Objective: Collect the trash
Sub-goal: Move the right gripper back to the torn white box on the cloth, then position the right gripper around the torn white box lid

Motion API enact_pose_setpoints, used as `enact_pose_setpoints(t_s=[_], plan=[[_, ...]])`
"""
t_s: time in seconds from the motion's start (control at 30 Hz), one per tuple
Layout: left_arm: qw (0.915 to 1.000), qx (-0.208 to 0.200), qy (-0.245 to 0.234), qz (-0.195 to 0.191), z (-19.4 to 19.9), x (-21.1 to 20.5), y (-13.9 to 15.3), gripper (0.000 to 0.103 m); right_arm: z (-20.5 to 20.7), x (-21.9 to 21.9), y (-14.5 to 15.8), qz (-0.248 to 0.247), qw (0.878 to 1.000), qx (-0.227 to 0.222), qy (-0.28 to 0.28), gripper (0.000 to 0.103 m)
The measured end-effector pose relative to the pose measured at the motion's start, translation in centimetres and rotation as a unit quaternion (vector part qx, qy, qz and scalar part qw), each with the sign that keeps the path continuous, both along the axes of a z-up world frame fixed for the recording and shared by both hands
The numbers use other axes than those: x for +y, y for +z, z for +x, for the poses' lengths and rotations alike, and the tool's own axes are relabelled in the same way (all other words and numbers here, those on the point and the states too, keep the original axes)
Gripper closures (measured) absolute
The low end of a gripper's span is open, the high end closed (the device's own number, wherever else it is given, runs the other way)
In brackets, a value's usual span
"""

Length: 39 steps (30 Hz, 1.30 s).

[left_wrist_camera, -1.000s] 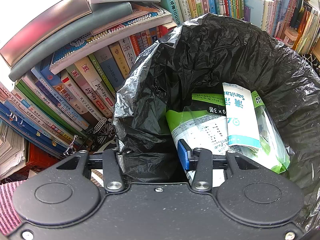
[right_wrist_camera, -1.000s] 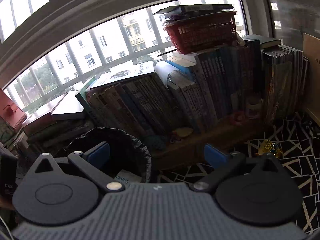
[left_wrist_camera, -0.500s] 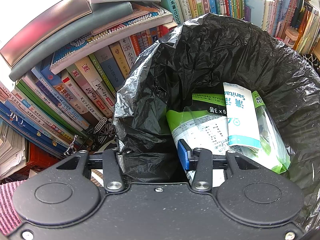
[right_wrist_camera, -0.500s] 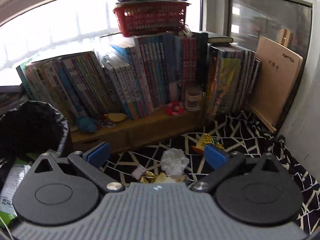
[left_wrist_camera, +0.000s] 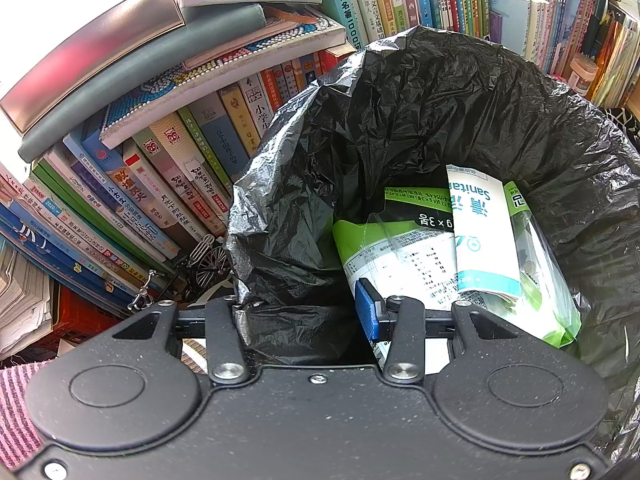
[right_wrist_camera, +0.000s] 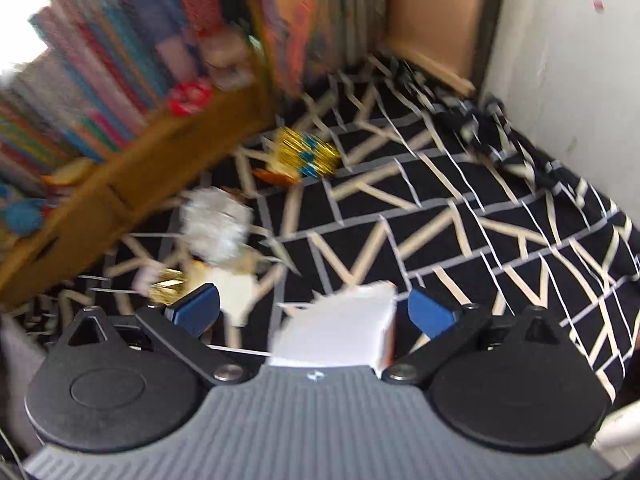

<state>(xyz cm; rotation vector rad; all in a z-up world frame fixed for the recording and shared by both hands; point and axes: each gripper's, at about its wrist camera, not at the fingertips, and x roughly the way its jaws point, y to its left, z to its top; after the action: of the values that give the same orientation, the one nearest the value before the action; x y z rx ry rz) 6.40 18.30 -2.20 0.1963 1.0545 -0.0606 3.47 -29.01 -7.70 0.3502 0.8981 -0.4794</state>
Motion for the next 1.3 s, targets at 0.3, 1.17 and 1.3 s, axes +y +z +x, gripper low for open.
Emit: enact_pose_setpoints(t_s=[0.3,1.17,1.3], plan=[[1.0000,0.000,0.000,0.000,0.0,0.0,0.0,0.062,1.6,0.7,-5.5,-0.039,0.999,0.028,0.023,0.000],[1.0000,0.001,0.003,0.003,0.0,0.1,0.0,0.062,2.6,-1.5,-9.4,0.003,0.998,0.061,-0.012,0.000],[1.0000,0.001,0.003,0.003,0.0,0.1,0.0,0.062,2.7,-1.4,-10.0,-0.010,0.997,0.073,-0.013,0.000]])
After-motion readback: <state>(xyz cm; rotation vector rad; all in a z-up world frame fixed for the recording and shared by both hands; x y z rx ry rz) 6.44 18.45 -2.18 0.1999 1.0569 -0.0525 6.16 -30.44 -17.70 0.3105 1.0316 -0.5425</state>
